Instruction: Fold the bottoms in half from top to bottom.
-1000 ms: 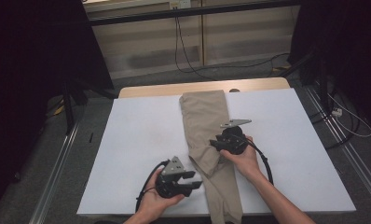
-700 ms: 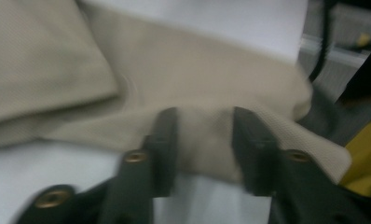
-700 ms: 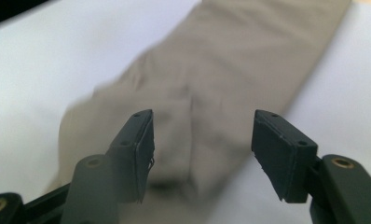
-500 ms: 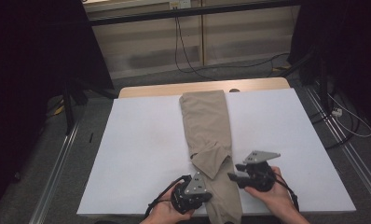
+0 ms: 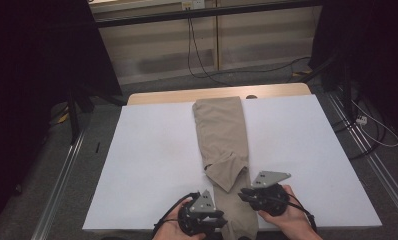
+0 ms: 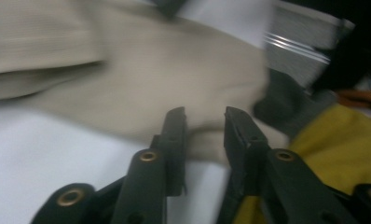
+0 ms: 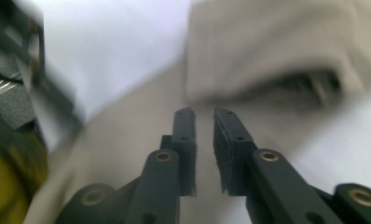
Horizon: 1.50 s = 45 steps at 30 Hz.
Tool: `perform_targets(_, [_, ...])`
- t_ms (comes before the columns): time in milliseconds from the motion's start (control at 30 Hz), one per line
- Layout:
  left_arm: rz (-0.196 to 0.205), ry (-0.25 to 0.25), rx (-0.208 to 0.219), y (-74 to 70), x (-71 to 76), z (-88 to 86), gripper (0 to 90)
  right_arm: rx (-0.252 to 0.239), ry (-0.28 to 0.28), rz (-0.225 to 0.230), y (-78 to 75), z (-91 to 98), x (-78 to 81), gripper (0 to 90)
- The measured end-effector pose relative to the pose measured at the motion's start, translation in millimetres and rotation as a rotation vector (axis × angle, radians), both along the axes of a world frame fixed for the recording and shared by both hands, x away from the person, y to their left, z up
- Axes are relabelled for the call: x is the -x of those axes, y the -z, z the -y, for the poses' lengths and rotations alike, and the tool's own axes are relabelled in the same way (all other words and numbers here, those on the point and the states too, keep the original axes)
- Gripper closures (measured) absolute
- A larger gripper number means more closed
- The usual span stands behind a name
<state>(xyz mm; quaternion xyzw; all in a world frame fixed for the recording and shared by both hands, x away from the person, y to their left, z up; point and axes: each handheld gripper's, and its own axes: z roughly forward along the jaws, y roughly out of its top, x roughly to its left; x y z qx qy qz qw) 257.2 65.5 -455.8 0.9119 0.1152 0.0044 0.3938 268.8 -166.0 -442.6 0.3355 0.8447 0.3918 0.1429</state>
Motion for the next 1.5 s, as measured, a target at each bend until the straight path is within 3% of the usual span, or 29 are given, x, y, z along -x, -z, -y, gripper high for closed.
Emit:
perform_targets(33, [0.021, 0.012, -0.024, 2.0, 3.0, 2.9, 70.2, 0.000, -0.015, 0.018, -0.5, -6.1, -5.5, 76.7])
perform_targets(100, [0.060, 0.031, -0.033, 4.0, 6.0, 4.4, 66.1, 0.026, -0.045, 0.039, 1.9, -18.9, -18.0, 73.5])
perform_targets(167, [0.089, 0.032, -0.043, 4.5, 6.6, 2.8, 69.3, 0.023, -0.065, 0.036, 5.9, -30.1, -28.3, 68.5])
perform_targets(200, [0.078, 0.023, -0.036, 4.7, 7.9, 2.2, 70.8, 0.043, -0.066, 0.037, 8.2, -35.9, -31.9, 64.7])
perform_targets(267, [0.061, 0.024, -0.052, 2.9, 8.8, -0.5, 88.1, 0.095, -0.068, 0.052, 14.0, -44.5, -37.4, 60.8])
perform_targets(300, [0.062, 0.020, -0.046, 3.1, 9.9, -0.8, 88.8, 0.114, -0.060, 0.054, 17.4, -45.7, -40.0, 63.1])
perform_targets(333, [0.066, 0.026, -0.066, 1.4, 9.7, -2.0, 89.3, 0.098, -0.051, 0.050, 19.8, -44.6, -41.4, 68.4])
perform_targets(400, [0.040, 0.006, -0.065, 0.6, 9.0, -5.1, 89.6, 0.093, -0.037, 0.036, 18.4, -40.8, -40.6, 85.3])
perform_targets(533, [-0.011, -0.054, -0.048, -0.3, 8.9, -24.2, 88.0, 0.019, -0.040, 0.009, 7.4, -25.6, -26.2, 88.7])
perform_targets(567, [-0.036, -0.091, -0.010, -1.3, 7.3, -28.1, 87.4, -0.003, -0.044, 0.002, 4.4, -21.3, -21.0, 88.7])
perform_targets(633, [0.007, -0.139, 0.016, -6.2, 2.3, -31.7, 73.5, -0.047, -0.045, -0.015, -1.2, -12.5, -9.7, 88.7])
perform_targets(700, [0.014, -0.181, 0.047, -10.7, -6.1, -32.3, 64.0, -0.069, -0.046, -0.008, -6.8, -4.7, 3.3, 88.8])
perform_targets(800, [0.064, -0.218, 0.039, -10.8, -17.6, -25.4, 51.6, -0.111, -0.051, -0.024, -11.8, 6.0, 22.2, 88.8])
perform_targets(867, [0.080, -0.207, 0.036, -10.3, -23.8, -19.4, 47.1, -0.120, -0.050, -0.037, -10.3, 12.0, 32.7, 88.7])
perform_targets(933, [0.088, -0.168, 0.064, -10.3, -29.0, -8.6, 46.3, -0.118, -0.055, -0.059, -6.3, 15.5, 39.6, 88.8])
perform_targets(1000, [0.074, -0.158, 0.084, -10.8, -31.2, 1.6, 46.7, -0.104, -0.066, -0.076, -2.0, 15.8, 43.6, 88.7])
perform_targets(1067, [0.098, -0.132, 0.046, -9.7, -32.3, 11.7, 50.6, -0.093, -0.075, -0.091, 1.3, 14.2, 45.4, 88.7])
perform_targets(1100, [0.095, -0.129, 0.033, -6.3, -32.3, 18.4, 53.0, -0.089, -0.077, -0.095, 2.1, 13.3, 45.6, 88.7])
perform_targets(1167, [0.069, -0.101, -0.023, 3.6, -30.7, 27.2, 72.5, -0.082, -0.087, -0.100, 4.0, 11.2, 45.0, 88.7])
perform_targets(1200, [0.058, -0.095, 0.003, 5.2, -28.4, 25.9, 84.6, -0.078, -0.088, -0.104, 4.5, 10.7, 45.6, 88.7])
perform_targets(1233, [0.033, -0.092, -0.010, 2.6, -26.5, 23.0, 88.1, -0.076, -0.092, -0.109, 5.2, 10.3, 46.8, 88.7])
perform_targets(1267, [0.024, -0.084, -0.012, -0.8, -23.5, 18.0, 88.8, -0.072, -0.099, -0.114, 5.4, 10.0, 48.8, 88.7])
perform_targets(1367, [-0.060, -0.095, 0.028, -7.0, -9.2, 1.9, 89.0, -0.070, -0.121, -0.127, 6.2, 9.4, 55.6, 88.7])
perform_targets(1500, [-0.114, -0.071, 0.011, -5.3, 19.6, -15.5, 88.9, -0.070, -0.159, -0.155, 8.2, 8.2, 72.5, 88.4])
